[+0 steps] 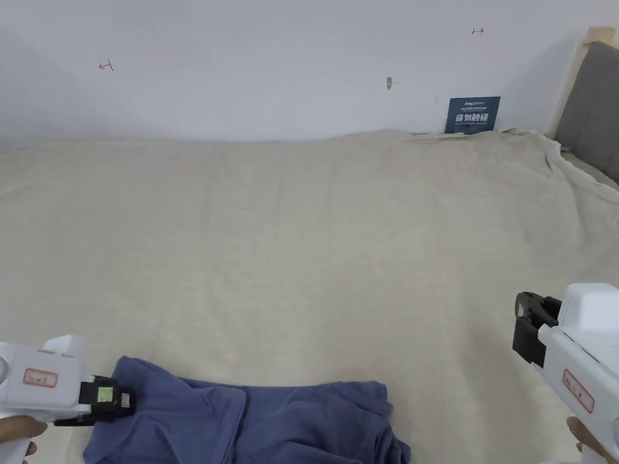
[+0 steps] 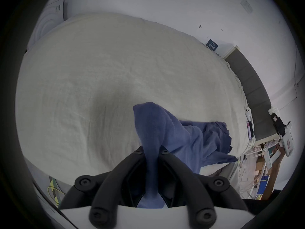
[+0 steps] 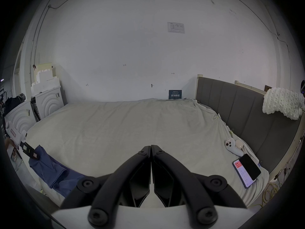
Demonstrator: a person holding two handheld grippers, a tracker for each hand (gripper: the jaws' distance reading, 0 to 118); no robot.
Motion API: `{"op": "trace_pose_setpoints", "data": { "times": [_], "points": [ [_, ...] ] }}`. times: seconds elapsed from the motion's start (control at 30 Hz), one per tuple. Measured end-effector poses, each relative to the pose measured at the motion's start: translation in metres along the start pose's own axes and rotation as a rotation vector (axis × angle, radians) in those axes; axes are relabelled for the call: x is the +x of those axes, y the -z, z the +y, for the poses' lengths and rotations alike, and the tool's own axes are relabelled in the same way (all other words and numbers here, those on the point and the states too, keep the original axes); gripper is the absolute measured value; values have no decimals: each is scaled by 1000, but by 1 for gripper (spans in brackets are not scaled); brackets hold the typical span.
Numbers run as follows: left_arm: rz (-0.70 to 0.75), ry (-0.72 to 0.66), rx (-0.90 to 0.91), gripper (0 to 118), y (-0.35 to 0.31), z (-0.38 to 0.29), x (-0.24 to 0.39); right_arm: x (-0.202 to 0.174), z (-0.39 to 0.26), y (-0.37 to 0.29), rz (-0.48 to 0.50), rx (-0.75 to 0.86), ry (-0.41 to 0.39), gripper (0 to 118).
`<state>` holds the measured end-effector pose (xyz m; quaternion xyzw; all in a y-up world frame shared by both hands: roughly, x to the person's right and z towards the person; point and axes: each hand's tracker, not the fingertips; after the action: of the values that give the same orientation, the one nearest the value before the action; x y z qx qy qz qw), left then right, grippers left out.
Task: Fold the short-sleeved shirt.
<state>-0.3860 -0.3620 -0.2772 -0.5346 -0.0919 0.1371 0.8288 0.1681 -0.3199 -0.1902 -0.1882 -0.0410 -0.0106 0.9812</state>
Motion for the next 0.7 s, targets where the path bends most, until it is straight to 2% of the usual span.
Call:
{"op": "trace_pose_setpoints", "data": {
  "times": [0.1,0.3,0.47,0.7],
  "points": [
    [2,52,3,9,-4,6,42,0,1,-1,4,5,2,0],
    [-120,218,-57,9,13,15,131,6,1,-8,0,15,10,0],
    [-169,339,-126,9,52,18,189,18,-1,-14,-20,20,21,0],
    [-147,407,-223,9,119,-1,252,32,-6,-20,-51,20,37,0]
  ]
}}
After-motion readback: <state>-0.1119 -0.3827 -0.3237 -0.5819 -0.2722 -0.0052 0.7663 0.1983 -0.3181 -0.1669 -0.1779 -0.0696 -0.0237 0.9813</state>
